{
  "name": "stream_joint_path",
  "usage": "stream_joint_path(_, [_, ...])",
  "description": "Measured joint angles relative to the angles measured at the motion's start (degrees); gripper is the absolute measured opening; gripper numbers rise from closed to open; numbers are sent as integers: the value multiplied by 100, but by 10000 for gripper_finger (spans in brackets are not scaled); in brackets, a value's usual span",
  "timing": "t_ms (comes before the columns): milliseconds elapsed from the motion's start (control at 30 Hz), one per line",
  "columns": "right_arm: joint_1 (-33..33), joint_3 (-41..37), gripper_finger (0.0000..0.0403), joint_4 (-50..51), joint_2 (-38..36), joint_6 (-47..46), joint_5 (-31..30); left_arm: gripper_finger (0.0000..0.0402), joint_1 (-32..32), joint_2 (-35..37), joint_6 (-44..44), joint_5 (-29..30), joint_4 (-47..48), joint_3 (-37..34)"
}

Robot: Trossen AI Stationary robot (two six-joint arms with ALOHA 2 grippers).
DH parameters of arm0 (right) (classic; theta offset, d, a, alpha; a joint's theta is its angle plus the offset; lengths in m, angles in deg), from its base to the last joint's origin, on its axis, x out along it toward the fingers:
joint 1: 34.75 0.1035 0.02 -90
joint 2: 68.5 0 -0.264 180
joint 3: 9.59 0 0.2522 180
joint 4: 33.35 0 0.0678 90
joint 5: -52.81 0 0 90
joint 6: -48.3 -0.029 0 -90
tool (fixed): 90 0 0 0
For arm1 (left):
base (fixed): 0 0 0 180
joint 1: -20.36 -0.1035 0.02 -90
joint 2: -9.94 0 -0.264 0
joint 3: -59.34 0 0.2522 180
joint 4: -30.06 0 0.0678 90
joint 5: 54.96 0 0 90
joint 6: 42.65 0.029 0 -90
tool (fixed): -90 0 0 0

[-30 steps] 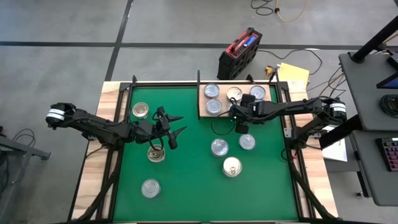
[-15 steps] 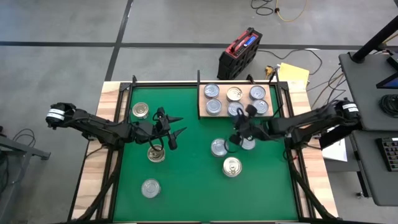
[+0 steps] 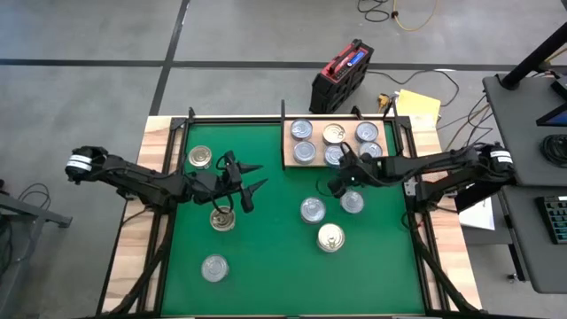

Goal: Stack canned seafood by type on shelf
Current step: Put the green and blue tuna on the shelf

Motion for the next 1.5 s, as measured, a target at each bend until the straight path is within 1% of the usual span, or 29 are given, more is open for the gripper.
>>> stream_joint_path(100, [-184,0,9,104,17,-375,136,192,0,0,-123,2,-14,78])
stream_joint_path(267, [-131,-3,9,117,22,-712,140,192,0,0,-89,2,-24,215])
stream_joint_path(467, [21,-79,9,106,22,-1282,-138,192,0,0,312,11,9,398])
stream_joint_path(667, [65,13,9,-189,15,-1100,-138,192,0,0,1036,22,11,604])
stream_joint_path(833, [65,379,9,-223,13,-878,-115,192,-9,0,1765,24,17,844])
stream_joint_path(933, [65,566,9,-236,13,-829,-112,192,-33,0,1984,30,58,975])
stream_joint_path(1000, [65,642,9,-190,16,-1055,-106,192,-39,0,2042,33,101,1036])
stream_joint_path(1100, [65,649,9,-183,20,-1052,-155,192,-39,0,2055,33,114,1066])
stream_joint_path(1200, [65,649,9,-149,98,-1409,-155,192,-39,0,2055,33,125,1066])
stream_joint_path(1333, [59,651,9,142,173,-1739,-158,192,-39,0,2033,33,151,1019])
stream_joint_path(1500, [50,660,9,250,203,-1922,-293,192,-48,0,2033,44,151,979])
